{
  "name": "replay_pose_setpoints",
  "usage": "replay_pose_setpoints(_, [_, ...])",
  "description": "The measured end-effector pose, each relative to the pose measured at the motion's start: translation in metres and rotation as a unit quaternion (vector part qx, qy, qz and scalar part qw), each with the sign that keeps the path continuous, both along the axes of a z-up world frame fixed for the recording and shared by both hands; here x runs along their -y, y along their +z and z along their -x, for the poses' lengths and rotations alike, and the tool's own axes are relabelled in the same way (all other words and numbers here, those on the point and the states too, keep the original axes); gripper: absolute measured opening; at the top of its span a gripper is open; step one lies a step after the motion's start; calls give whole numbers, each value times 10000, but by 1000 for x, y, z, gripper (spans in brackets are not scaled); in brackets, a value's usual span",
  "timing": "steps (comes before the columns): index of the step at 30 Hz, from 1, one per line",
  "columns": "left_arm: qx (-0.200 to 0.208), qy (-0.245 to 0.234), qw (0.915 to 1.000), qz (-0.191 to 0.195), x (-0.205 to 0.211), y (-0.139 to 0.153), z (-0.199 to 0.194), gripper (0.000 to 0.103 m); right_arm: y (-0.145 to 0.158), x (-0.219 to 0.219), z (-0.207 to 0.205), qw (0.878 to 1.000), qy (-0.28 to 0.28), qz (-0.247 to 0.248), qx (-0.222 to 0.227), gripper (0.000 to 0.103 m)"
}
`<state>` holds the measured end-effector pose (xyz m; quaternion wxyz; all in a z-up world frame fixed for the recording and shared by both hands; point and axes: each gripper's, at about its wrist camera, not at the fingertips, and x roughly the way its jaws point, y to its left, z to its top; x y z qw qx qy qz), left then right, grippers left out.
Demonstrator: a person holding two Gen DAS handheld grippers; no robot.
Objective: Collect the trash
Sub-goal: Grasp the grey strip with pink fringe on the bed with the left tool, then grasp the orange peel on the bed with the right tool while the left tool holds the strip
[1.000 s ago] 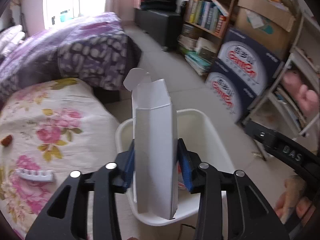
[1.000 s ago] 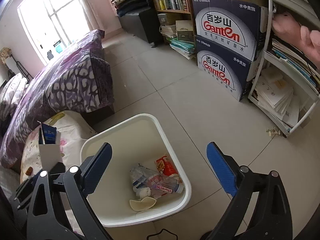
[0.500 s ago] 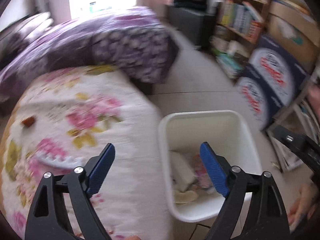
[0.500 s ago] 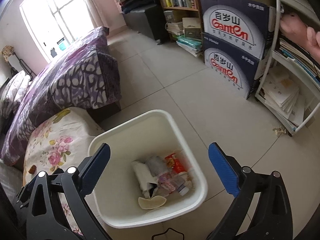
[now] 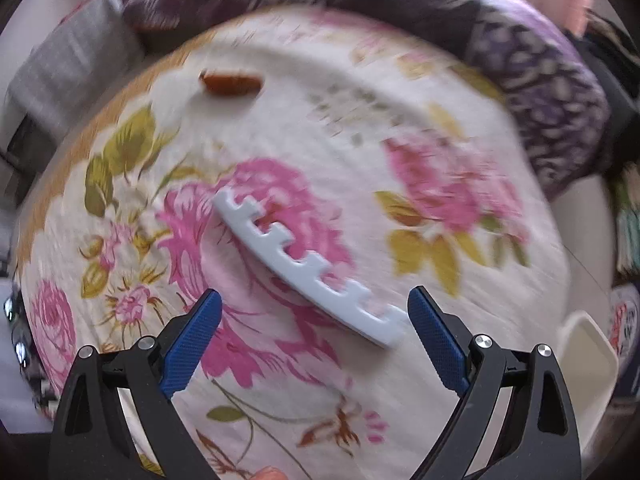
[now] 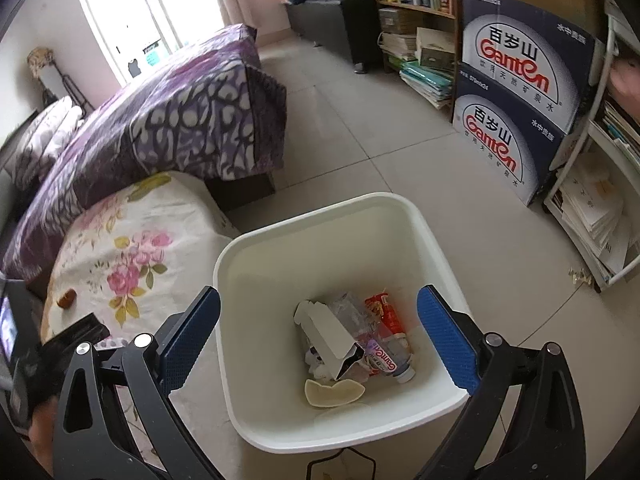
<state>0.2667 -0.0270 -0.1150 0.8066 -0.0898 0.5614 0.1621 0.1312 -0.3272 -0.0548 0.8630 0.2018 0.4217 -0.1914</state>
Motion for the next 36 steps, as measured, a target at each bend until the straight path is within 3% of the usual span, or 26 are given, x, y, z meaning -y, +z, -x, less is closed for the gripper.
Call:
replay_pose_setpoints(5, [-253,-138,9996,80,-6,-17,-16,91,-3,-6,-6,10000,64,-49,-32,95])
replay_pose_setpoints(11, [-108,-737,9967,321,-16,-15,-19,58,-5,-22,-19,9993,363,-26,-3,95])
replay_pose_setpoints(13, [-40,-881,9950,472,-28,-12,-18,37,-8,-34,-26,9981,620,41,-6,95])
replay_pose_setpoints(16, [-39,-966,9923,780,-51,-7,-15,25,-11,-56,-39,9936,1131,59,-6,95])
replay_pose_setpoints(18, [8,-1014,9922,728,-68,-2,-10,14,-13,-72,-48,9885,1509,49,17,95])
replay_pose_setpoints(23, [189,-896,9938,632,-135,15,-2,11,-9,-131,-87,9612,2744,176,223,95])
replay_pose_setpoints(28, [352,-676,9935,840,-194,28,8,11,-5,-220,-131,9116,4089,208,367,95])
replay_pose_setpoints(33, [442,-501,9937,903,-231,37,15,11,-14,-298,-167,8714,4870,466,367,95])
replay_pose_setpoints(36, [539,-459,9933,910,-240,44,12,11,-20,-326,-184,8601,5066,470,376,95])
